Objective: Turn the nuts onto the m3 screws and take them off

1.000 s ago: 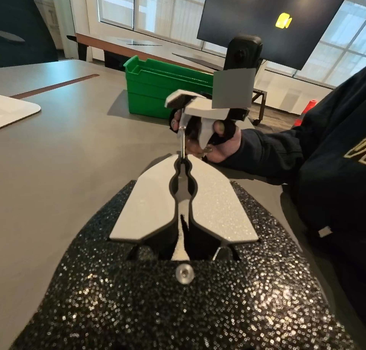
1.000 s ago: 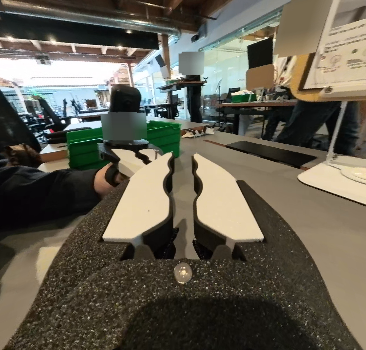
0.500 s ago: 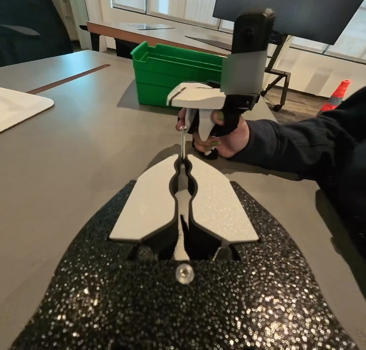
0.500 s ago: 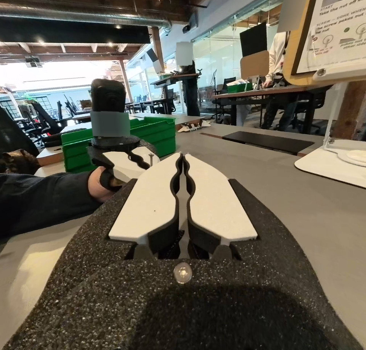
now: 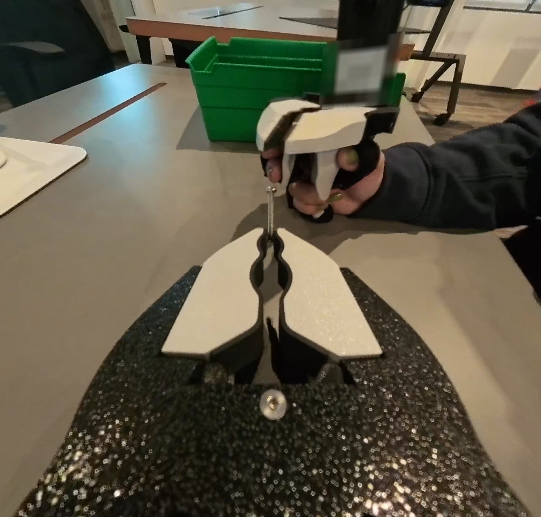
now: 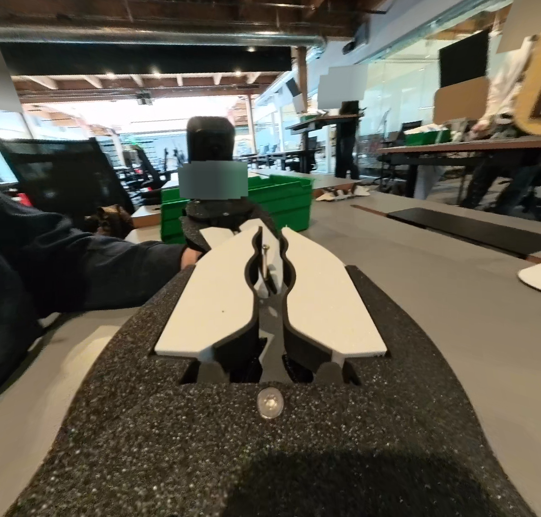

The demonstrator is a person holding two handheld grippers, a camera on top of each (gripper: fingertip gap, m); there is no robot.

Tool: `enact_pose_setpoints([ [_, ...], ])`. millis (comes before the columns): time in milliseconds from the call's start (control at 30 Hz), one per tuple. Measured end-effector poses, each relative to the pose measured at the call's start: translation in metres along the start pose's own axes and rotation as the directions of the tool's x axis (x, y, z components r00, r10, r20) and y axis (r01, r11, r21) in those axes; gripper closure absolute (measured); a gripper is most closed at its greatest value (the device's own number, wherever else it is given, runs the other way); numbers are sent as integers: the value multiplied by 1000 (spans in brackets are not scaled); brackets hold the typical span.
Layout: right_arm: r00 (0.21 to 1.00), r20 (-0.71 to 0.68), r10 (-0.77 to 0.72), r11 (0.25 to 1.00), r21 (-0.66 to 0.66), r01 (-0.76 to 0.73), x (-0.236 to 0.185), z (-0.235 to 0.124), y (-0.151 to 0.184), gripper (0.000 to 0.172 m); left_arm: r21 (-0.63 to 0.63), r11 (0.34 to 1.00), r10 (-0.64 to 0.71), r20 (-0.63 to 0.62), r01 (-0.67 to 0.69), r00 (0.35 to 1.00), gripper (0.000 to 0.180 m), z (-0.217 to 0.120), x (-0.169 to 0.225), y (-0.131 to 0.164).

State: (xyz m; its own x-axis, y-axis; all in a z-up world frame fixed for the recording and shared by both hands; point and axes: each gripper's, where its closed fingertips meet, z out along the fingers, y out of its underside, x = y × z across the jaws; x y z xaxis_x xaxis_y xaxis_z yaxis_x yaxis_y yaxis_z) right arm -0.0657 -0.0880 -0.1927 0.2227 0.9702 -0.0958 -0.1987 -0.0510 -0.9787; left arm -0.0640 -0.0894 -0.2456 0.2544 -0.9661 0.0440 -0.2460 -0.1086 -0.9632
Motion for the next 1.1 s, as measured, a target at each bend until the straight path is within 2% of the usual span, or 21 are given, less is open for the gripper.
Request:
enact_pose_setpoints([
  [100,996,89,11,999,-45,-7,-4,2,4,147,-4,1000,-9,-4,9,1000,177,0,0,1],
  [200,989,145,-30,996,-79,42,0,2,8,142,13,999,-47,-11,47,999,177,1,-4,-2],
  [367,977,212,-7,993,-115,33,14,4,10,140,28,995,-93,-70,95,993,177,4,-11,-6],
  [533,958,285,37,991,-133,1,15,6,11,140,-36,998,-56,-70,54,996,177,11,-10,1],
  [733,951,307,49,993,-118,-14,12,5,9,141,-50,999,-12,-63,9,998,177,12,-7,3],
  [1100,948,320,5,983,-175,54,6,8,19,139,-13,999,-45,-68,44,997,177,9,-10,-1],
])
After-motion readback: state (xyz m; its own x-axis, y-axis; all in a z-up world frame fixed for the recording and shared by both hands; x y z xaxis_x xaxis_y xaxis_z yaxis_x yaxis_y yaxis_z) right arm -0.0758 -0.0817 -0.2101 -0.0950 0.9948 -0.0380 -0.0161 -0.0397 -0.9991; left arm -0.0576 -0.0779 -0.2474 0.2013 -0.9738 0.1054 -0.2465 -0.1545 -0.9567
